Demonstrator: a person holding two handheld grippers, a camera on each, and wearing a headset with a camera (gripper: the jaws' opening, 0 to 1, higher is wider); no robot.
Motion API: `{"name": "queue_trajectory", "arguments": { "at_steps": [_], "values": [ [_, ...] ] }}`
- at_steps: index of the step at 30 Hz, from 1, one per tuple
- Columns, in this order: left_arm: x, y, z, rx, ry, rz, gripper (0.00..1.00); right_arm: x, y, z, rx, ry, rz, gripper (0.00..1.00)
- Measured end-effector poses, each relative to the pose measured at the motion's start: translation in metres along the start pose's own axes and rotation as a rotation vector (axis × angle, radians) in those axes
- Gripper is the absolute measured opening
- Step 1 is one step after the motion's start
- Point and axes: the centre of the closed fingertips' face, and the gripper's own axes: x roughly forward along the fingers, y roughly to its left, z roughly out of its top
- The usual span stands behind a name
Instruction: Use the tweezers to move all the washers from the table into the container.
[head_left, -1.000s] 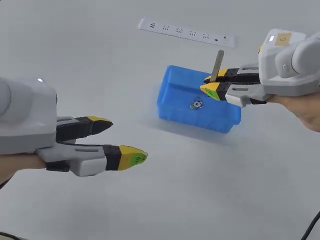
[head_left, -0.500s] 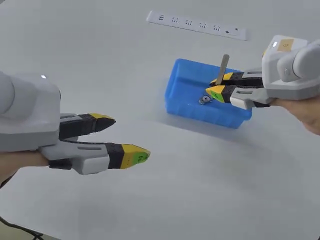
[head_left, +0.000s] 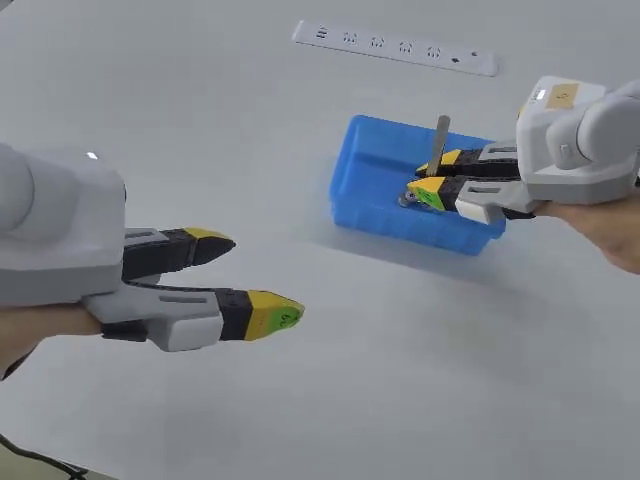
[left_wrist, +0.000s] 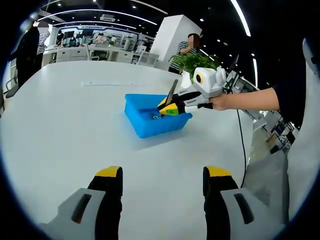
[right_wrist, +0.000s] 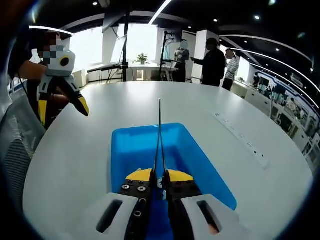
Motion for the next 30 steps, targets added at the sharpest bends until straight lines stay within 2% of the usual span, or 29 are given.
{"name": "queue_trajectory", "arguments": {
  "at_steps": [5, 9, 12, 16, 18, 19, 22, 23, 28, 30],
  "values": [
    [0.002, -0.003, 0.002, 0.017, 0.011, -0.006, 0.7, -0.002, 0.002, 0.001, 0.0, -0.006, 0.006, 0.1],
    [0.005, 0.002, 0.008, 0.049, 0.022, -0.001, 0.7, -0.003, 0.002, 0.002, -0.001, -0.009, 0.007, 0.1],
    [0.005, 0.006, 0.022, 0.065, 0.005, -0.011, 0.68, -0.004, 0.001, 0.005, -0.008, -0.015, 0.012, 0.09],
    [0.011, 0.014, 0.058, 0.128, -0.04, -0.023, 0.67, -0.004, 0.0, 0.01, -0.005, -0.033, 0.014, 0.08],
    [0.017, 0.02, 0.073, 0.147, -0.056, -0.014, 0.67, -0.004, 0.0, 0.011, -0.004, -0.036, 0.014, 0.08],
    [0.022, 0.021, 0.083, 0.161, -0.069, -0.02, 0.66, -0.004, 0.0, 0.011, -0.002, -0.039, 0.018, 0.08],
    [0.039, 0.016, 0.107, 0.19, -0.094, -0.059, 0.63, -0.003, 0.001, 0.012, -0.006, -0.039, 0.024, 0.08],
    [0.048, 0.01, 0.115, 0.224, -0.091, -0.091, 0.63, -0.002, 0.002, 0.013, -0.007, -0.04, 0.028, 0.08],
    [0.084, -0.01, 0.127, 0.418, 0.014, -0.172, 0.64, -0.002, 0.004, 0.013, -0.03, -0.033, 0.042, 0.08],
    [0.095, -0.021, 0.135, 0.477, 0.015, -0.216, 0.63, -0.002, 0.006, 0.013, -0.04, -0.03, 0.048, 0.08]
  ]
}}
